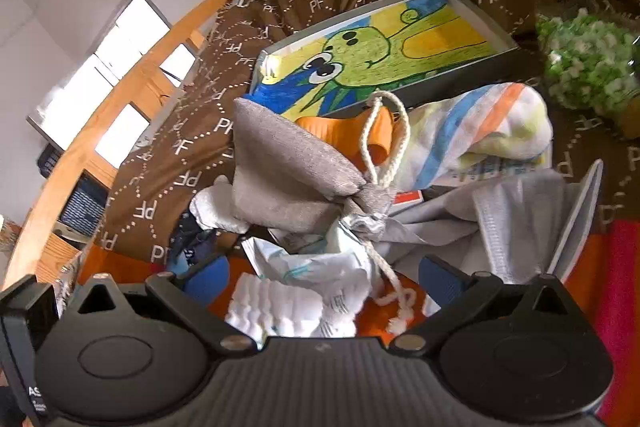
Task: Organize soft objects
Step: 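Grasp the white crinkled cloth with the left tool while the right tool grasps the white printed wrapper, then carry the white cloth and wrapper with both tools over the frog-painting tray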
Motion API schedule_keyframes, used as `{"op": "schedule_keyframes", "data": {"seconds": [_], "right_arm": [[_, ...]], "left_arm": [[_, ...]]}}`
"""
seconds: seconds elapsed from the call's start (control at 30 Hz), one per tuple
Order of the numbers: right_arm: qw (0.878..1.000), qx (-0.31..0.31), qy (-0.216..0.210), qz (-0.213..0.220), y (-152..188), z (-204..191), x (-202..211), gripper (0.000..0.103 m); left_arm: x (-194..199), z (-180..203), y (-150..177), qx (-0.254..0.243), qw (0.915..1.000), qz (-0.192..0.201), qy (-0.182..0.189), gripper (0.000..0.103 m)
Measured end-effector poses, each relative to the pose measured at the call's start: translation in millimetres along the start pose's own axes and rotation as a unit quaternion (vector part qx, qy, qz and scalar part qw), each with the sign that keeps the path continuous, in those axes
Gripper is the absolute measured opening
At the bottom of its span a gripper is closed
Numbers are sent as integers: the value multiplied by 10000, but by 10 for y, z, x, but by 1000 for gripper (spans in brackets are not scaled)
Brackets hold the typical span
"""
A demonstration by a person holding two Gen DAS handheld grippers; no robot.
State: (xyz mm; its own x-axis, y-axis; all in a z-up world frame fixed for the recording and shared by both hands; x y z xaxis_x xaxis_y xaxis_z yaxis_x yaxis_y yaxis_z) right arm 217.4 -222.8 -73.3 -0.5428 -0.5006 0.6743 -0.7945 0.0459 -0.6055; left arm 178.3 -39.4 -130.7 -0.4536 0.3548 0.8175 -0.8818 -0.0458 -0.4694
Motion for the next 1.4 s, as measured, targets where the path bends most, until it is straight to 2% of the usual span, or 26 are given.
{"op": "schedule_keyframes", "data": {"seconds": [0.13, 0.33, 0.5, 0.7, 0.8, 0.97, 1.27, 1.4], "right_arm": [[9995, -196, -240, -38, -2, 59, -95, 103], [9976, -361, -582, -79, -14, 54, -200, 103], [9972, -342, -638, -179, -26, -16, -304, 103], [9993, -37, -172, -318, 22, -96, -493, 101], [9993, 146, 65, -350, 56, -99, -541, 94], [9983, 134, 220, -517, 127, -43, -611, 80], [9989, 20, 218, -413, 145, 2, -533, 60], [9992, -29, 158, -369, 134, 5, -464, 58]], "left_arm": [[61, 59, 12, 59, 9997, -2, 243, 42], [83, 223, 123, -32, 9986, -189, 493, 18], [173, 276, 210, 96, 9983, -282, 511, 14], [282, 270, 266, 585, 9957, -237, 685, 11], [323, 237, 243, 648, 9960, -72, 612, 11], [432, 127, 211, 981, 9930, 201, 625, 10], [634, -72, 174, 1553, 9843, 673, 499, 9], [778, -226, 142, 1830, 9770, 989, 464, 9]]}}
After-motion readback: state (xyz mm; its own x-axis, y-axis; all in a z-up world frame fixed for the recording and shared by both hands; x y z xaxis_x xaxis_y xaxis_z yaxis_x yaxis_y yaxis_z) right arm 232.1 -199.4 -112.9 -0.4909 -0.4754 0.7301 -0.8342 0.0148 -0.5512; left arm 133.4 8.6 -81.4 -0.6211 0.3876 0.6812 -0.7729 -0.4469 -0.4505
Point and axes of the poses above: each gripper's, at about its wrist camera, not at the fingertips, and x roughly against the way its jaws point, z to its right, y to its underside, the point moved 7 cm from there along -x, roughly the way its jaws point, and after that the axes turned 7 degrees about x, right-handed, at the moved point
